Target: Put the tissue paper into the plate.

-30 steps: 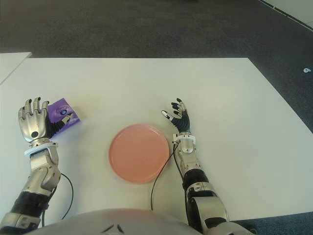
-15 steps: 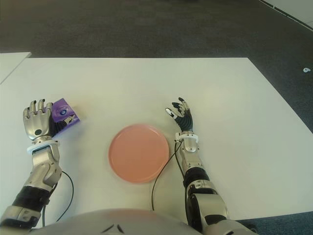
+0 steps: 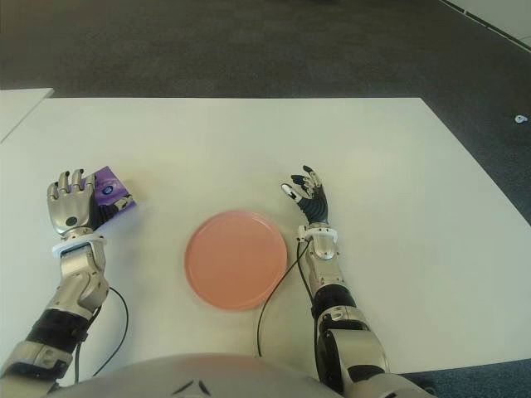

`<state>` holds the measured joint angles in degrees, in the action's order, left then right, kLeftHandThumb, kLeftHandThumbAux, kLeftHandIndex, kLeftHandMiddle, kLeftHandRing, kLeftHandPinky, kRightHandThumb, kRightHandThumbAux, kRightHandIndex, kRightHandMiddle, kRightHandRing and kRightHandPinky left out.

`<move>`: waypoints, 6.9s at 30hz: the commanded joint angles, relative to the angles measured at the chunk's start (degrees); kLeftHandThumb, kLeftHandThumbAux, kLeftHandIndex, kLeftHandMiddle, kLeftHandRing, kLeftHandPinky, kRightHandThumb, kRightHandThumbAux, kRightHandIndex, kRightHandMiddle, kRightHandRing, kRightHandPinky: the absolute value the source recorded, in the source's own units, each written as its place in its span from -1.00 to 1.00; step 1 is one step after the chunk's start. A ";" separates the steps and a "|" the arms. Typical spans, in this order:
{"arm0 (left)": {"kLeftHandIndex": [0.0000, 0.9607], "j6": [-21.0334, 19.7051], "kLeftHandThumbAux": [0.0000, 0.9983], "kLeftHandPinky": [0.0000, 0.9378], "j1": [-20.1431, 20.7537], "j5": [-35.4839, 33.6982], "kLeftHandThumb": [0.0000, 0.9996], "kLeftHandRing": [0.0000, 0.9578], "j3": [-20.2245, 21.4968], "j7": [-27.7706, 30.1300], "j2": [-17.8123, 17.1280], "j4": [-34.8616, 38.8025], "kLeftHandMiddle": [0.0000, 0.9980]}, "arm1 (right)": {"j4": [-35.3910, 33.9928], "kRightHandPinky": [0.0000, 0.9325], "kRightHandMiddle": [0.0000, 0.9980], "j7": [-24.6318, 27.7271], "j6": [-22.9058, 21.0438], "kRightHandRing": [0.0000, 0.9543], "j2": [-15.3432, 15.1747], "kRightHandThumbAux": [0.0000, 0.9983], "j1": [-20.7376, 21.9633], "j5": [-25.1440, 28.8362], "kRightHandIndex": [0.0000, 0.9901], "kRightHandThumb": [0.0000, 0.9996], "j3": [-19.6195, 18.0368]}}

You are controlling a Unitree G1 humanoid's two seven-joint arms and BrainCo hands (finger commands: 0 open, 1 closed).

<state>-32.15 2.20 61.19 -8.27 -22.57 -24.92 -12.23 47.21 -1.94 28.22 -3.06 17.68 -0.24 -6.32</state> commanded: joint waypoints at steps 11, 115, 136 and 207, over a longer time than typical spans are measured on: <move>-0.54 -1.29 -0.46 -0.90 3.23 -0.86 -0.21 -0.94 -3.34 -0.76 -0.51 -8.55 -0.83 | 1.48 -0.70 -0.30 2.88 -1.87 -0.40 0.68 0.31 -5.29 2.74 -0.72 0.32 -1.08; -0.09 16.68 0.36 0.81 25.41 -18.40 0.59 0.70 -12.83 -32.95 4.27 -58.35 0.25 | -12.31 -0.76 -0.06 1.47 -6.29 -0.37 2.10 0.28 -10.02 5.05 -0.61 0.89 -3.16; -0.07 14.28 0.31 0.88 26.91 -18.39 0.71 0.77 -14.15 -35.93 5.43 -56.84 -0.01 | -13.58 -0.54 -0.05 -0.53 -1.54 -0.29 4.99 0.29 -10.34 6.07 -0.57 0.91 -4.62; -0.13 0.16 0.32 0.80 20.23 -0.66 0.71 0.68 -17.95 -13.56 1.96 -2.51 0.08 | -10.55 -0.61 -0.05 -3.42 -5.57 -0.31 3.46 0.29 -9.78 3.50 -0.59 0.90 -3.36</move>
<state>-31.41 24.46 59.05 -25.48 -39.03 -23.72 -18.16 33.75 -5.22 24.89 0.25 9.74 3.47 -9.76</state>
